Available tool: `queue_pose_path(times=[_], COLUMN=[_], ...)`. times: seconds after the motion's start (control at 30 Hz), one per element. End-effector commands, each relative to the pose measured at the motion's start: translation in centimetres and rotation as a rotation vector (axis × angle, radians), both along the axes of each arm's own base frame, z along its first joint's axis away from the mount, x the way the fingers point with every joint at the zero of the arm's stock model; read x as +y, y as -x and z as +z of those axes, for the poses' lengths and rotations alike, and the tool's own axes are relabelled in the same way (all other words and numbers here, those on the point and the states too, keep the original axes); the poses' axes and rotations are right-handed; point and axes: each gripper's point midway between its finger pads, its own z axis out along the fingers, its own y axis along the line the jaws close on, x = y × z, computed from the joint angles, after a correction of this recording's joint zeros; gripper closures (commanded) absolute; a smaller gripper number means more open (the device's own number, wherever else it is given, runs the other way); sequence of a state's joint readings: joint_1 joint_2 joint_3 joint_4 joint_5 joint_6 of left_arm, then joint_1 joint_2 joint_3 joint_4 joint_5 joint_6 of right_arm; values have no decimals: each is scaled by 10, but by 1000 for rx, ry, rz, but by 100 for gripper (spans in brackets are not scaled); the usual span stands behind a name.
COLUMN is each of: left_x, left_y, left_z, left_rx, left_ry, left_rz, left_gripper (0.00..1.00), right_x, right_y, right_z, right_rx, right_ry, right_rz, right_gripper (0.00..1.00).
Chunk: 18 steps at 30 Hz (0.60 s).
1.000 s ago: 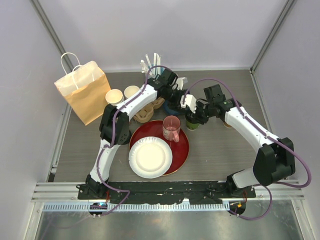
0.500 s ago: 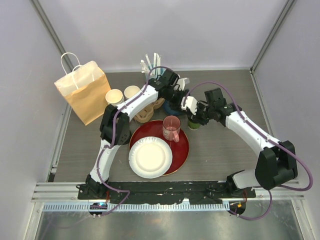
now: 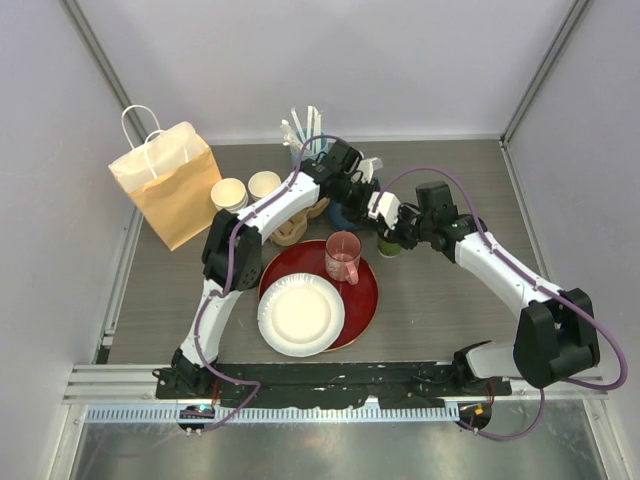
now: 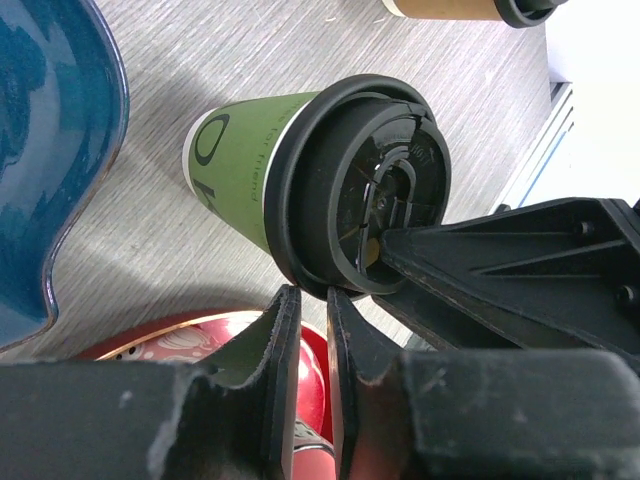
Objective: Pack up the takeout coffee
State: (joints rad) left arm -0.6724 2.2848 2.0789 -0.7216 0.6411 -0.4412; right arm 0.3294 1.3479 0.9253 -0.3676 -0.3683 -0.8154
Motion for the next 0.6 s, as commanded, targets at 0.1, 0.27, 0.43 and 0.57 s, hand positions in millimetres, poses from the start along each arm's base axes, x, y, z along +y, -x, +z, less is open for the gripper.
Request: queue_pose_path(times=[0.1, 0.27, 0.43, 0.57], left_x=[-5, -5, -6, -4], left_y=[5, 5, 10, 12], left_z=[-17, -30, -57, -76], left_rx=[32, 43, 56, 51], left_ry=[9, -10, -63, -106], left_rz=[-10, -1, -4, -4], left_gripper=[87, 87, 89, 90], right_x=[-33, -32, -33, -32], right_y=[62, 62, 65, 64], right_z=[-87, -89, -95, -93], right_rx=[353, 372, 394, 392], right_ry=[128, 99, 103, 95], right_rz=[-81, -90, -95, -97], right_gripper=[72, 72, 73, 73])
